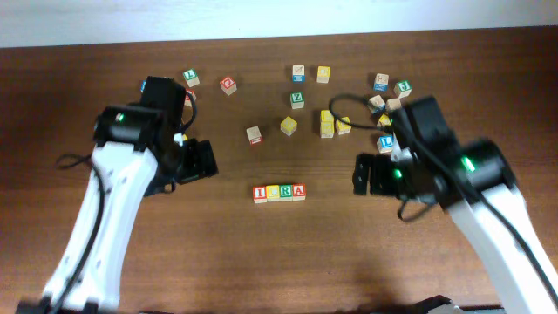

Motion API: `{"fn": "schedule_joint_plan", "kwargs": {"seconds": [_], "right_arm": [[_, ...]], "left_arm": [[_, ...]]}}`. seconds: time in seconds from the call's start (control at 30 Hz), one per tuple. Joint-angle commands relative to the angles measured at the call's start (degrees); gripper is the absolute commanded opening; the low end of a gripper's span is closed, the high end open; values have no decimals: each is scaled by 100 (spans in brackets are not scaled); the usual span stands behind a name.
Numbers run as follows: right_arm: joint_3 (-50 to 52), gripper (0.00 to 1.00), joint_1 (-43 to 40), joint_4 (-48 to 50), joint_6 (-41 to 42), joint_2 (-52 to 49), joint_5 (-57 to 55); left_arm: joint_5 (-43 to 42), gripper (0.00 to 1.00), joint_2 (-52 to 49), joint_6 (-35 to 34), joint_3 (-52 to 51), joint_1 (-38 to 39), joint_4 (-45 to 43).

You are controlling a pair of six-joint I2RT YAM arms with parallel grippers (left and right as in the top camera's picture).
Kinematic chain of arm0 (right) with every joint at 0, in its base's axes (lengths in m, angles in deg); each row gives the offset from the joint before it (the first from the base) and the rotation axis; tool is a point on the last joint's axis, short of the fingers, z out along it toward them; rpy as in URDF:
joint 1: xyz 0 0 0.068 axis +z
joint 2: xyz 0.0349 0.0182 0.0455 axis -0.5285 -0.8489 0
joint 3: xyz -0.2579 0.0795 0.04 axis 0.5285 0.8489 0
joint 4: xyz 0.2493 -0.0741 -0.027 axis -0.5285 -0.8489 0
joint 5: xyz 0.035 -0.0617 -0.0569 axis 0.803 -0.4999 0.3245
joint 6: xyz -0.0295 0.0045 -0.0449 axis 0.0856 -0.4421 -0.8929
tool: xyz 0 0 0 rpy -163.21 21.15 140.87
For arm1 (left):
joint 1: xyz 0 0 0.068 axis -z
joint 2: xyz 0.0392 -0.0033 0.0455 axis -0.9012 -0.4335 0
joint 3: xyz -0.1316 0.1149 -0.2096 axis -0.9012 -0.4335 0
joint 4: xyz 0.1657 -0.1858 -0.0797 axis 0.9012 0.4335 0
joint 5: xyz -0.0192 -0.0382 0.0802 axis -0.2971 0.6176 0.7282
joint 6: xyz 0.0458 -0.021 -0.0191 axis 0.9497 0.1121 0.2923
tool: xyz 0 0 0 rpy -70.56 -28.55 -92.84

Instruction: Spell out ICRA

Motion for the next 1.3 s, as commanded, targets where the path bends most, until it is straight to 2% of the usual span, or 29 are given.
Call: {"fn": "schedule_joint_plan", "kwargs": {"seconds": [0.0,0.1,0.2,0.37,1.1,1.17,1.27], "right_arm": [[4,98,415,-68,-17,780,-472],[179,98,774,-50,-11,1410,-769],[715,98,944,17,160,2155,-1060],[1252,98,953,291,157,2949,-1075],[1285,98,857,286,149,2988,-1220],[1497,98,540,501,44,3128,-1266],[2435,98,-44,1547,-437,3652,-1071]], "left_arm": [[345,95,1185,-254,-496,155,-2],[861,95,2688,-643,-1491,380,-326],[925,98,4566,-752,-2378,396,-859],[1287,99,5965,-765,-2553,396,-811],[1283,99,6063,-765,-2555,396,-715],[1285,99,6063,-765,-2555,396,-713],[1285,99,6063,-765,-2555,396,-704]]}}
